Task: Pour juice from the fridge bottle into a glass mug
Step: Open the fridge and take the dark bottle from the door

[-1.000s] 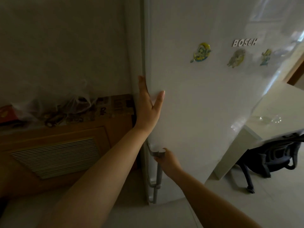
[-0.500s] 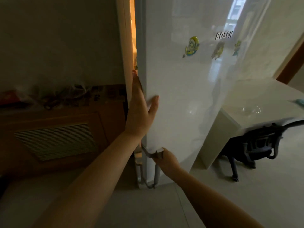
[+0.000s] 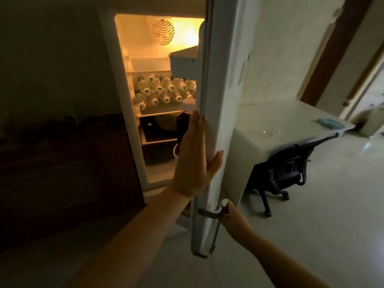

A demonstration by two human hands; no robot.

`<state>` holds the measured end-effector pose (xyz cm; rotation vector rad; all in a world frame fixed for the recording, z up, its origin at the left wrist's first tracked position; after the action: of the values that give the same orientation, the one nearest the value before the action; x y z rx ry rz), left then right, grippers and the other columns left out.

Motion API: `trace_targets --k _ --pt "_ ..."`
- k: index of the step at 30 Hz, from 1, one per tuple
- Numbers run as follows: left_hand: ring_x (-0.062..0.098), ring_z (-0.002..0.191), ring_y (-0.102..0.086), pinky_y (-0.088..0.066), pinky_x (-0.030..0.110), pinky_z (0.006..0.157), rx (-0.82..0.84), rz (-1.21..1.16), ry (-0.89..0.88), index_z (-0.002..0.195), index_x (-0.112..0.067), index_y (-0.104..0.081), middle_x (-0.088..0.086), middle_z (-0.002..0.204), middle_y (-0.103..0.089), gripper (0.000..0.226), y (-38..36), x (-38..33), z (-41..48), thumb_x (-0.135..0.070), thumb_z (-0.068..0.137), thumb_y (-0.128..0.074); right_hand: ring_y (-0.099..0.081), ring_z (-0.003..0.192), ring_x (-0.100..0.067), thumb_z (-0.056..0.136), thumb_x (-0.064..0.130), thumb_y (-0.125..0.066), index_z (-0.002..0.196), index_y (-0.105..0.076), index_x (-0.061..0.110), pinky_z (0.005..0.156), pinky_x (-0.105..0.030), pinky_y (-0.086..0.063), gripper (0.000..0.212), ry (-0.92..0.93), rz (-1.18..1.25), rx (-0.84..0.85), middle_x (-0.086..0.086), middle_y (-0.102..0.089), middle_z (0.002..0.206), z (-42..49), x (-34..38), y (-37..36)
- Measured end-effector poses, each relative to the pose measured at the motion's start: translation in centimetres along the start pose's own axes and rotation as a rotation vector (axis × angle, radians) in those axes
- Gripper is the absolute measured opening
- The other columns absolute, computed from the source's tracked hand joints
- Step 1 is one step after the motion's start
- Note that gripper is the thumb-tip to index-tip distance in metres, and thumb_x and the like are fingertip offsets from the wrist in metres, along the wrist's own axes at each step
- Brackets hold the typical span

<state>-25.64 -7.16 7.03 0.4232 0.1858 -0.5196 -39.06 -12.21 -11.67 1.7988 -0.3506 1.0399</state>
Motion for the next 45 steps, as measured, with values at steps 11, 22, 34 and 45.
trace_targets --k 11,22,34,45 --pt "0.029 0.144 -0.007 -0.018 0.053 0.114 0.177 -0.001 -0.168 0.148 -0.016 0.000 0.008 0.156 -0.004 0.088 -8.7 -10.0 0.8 -0.035 0.088 -0.063 -0.047 0.106 -0.009 0.096 0.032 -0.047 0.118 -0.047 0.030 0.095 -0.028 -0.036 0.022 -0.121 0.048 -0.230 0.008 -0.051 0.113 -5.9 -5.4 10.5" --pt "0.028 0.145 -0.001 -0.008 0.056 0.114 0.379 0.054 -0.314 0.147 -0.013 -0.008 0.011 0.157 -0.006 0.074 -13.3 -13.7 0.6 -0.029 0.091 -0.054 -0.053 0.103 -0.016 0.064 0.066 -0.068 0.129 -0.037 0.014 0.079 -0.023 -0.051 0.089 0.178 0.559 -0.585 -0.001 -0.050 0.113 -7.8 -4.1 16.2" --pt "0.022 0.141 -0.021 -0.026 0.043 0.112 0.378 -0.076 -0.202 0.143 -0.019 -0.028 0.006 0.151 -0.027 0.058 -11.3 -5.8 1.2 -0.040 0.092 -0.046 -0.061 0.089 -0.030 0.085 0.049 -0.047 0.095 -0.051 0.025 0.069 -0.048 -0.055 0.026 0.003 0.436 -0.925 -0.009 -0.058 0.094 -5.8 -4.7 21.2" --pt "0.026 0.137 -0.029 -0.028 0.051 0.111 0.502 -0.182 0.060 0.147 -0.020 -0.017 0.005 0.149 -0.032 0.086 -15.8 -5.3 4.5 -0.059 0.081 -0.057 -0.062 0.093 -0.031 0.063 0.078 -0.052 0.108 -0.052 0.018 0.079 -0.052 -0.055 0.075 -0.122 0.427 -0.955 -0.014 -0.062 0.103 -4.4 -6.8 23.6"
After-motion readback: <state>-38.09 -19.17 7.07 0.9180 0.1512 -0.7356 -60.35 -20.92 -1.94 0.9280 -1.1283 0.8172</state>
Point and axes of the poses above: each hand's wrist, its own z-axis towards the middle knuckle, its own y-axis out of the back of the hand, x = y × z, the point moved 4 cm from there along z, towards the middle knuckle
